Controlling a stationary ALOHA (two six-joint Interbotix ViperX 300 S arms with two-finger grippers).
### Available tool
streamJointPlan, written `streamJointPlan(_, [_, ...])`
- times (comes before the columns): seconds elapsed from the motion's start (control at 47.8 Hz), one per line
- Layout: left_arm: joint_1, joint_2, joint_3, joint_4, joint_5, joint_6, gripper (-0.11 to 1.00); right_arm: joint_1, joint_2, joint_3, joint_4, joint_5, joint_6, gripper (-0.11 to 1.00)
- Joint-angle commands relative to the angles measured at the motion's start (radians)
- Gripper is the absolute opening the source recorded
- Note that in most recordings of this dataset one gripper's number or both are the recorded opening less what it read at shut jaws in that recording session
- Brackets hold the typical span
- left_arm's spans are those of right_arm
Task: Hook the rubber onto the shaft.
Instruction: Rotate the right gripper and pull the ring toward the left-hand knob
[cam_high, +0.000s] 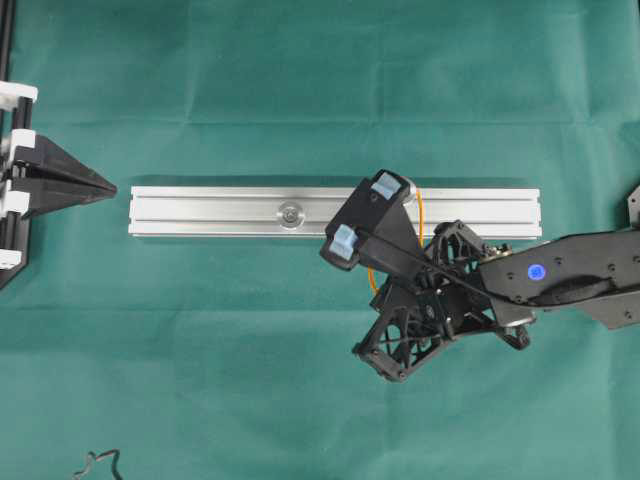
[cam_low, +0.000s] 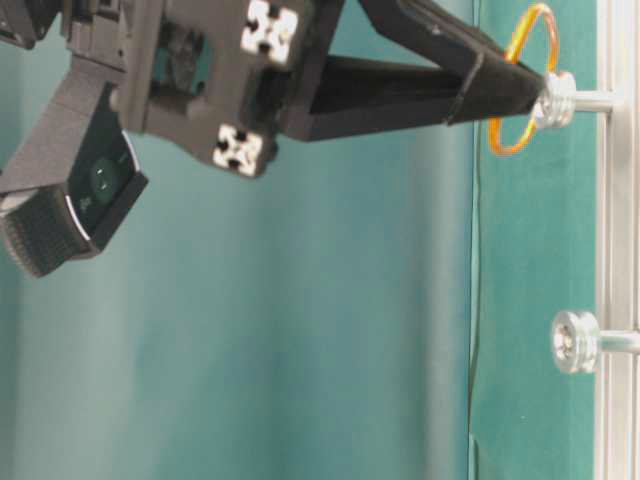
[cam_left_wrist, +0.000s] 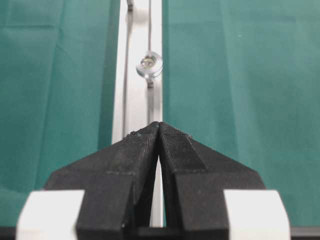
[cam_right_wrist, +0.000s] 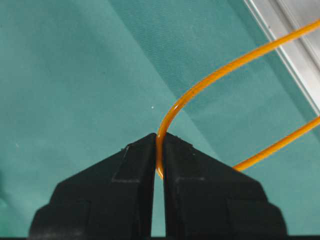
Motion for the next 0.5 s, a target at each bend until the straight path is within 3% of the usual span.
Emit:
streamJointPlan(0.0, [-0.002, 0.008, -0.032, 0.003, -0.005, 0.000, 0.00, 0.006, -0.012, -0.028, 0.003, -0.002, 0.043, 0.06])
streamJointPlan(0.188, [-0.003, 0.008, -0.032, 0.003, -0.005, 0.002, 0.00, 0.006, -0.012, -0.028, 0.003, -0.002, 0.114, 0.06])
streamJointPlan(0.481, [-0.003, 0.008, -0.032, 0.003, -0.005, 0.002, 0.00, 0.000, -0.012, -0.029, 0.003, -0.002, 0.127, 0.06])
